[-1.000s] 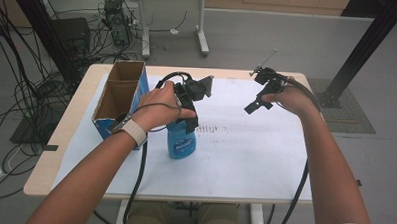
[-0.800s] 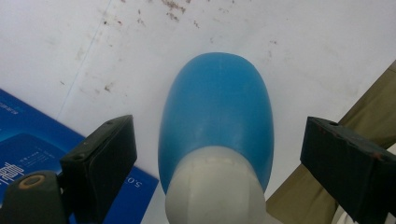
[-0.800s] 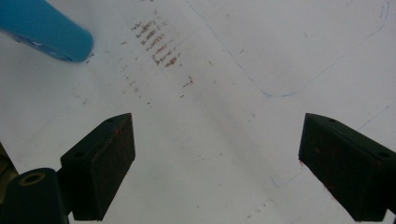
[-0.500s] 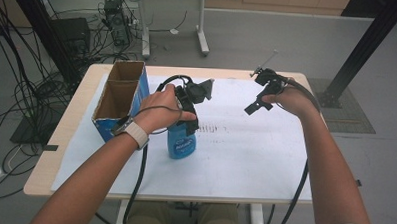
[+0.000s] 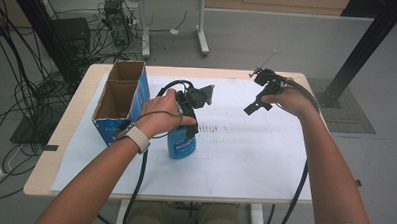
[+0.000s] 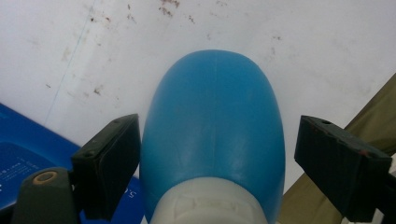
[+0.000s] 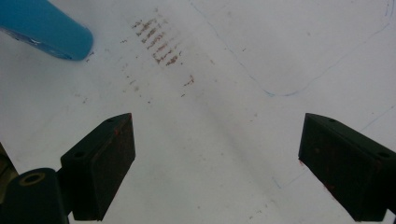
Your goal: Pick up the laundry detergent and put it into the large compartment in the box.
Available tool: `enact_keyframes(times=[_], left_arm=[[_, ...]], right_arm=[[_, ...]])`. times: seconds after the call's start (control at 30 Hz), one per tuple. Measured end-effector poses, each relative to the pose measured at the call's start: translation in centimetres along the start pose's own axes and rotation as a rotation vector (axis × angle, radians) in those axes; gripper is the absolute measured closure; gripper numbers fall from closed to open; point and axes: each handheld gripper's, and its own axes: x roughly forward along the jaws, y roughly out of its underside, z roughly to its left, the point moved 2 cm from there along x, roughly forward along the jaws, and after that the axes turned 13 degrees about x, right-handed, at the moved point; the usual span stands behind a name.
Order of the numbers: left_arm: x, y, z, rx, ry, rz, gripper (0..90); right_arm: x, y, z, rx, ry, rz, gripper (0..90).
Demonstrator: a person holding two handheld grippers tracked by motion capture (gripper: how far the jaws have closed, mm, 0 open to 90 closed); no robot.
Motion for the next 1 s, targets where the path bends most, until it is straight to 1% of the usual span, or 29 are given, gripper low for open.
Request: enact_keyframes(times=[0.3,0.6,0.73,0.93,1.0], left_arm=[[0.18,0.11,-0.14,-0.001,-0.008,-0.004,18.6],[0.69,0.01,-0.24,0.004,-0.016,0.005,21.7],[0.81,0.06,-0.32,0.006,-0.024,0.003,25.5],[0.84,0.07,-0.36,0.009,-0.032,0.003,28.6],[0.85,0.06,-0.52,0.011,-0.042,0.004,29.4]], right_arm=[[0.00,0.02,0.03,-0.002,0.000,-0.002,10.8],[-0.01,0.03,0.09,-0.005,-0.001,-0.002,10.8],[-0.05,0.12,0.05,-0.001,-0.002,-0.003,10.9],[-0.07,0.19,0.03,-0.004,-0.002,-0.004,10.9],[-0.07,0.22,0.01,-0.003,-0.003,-0.005,10.9]])
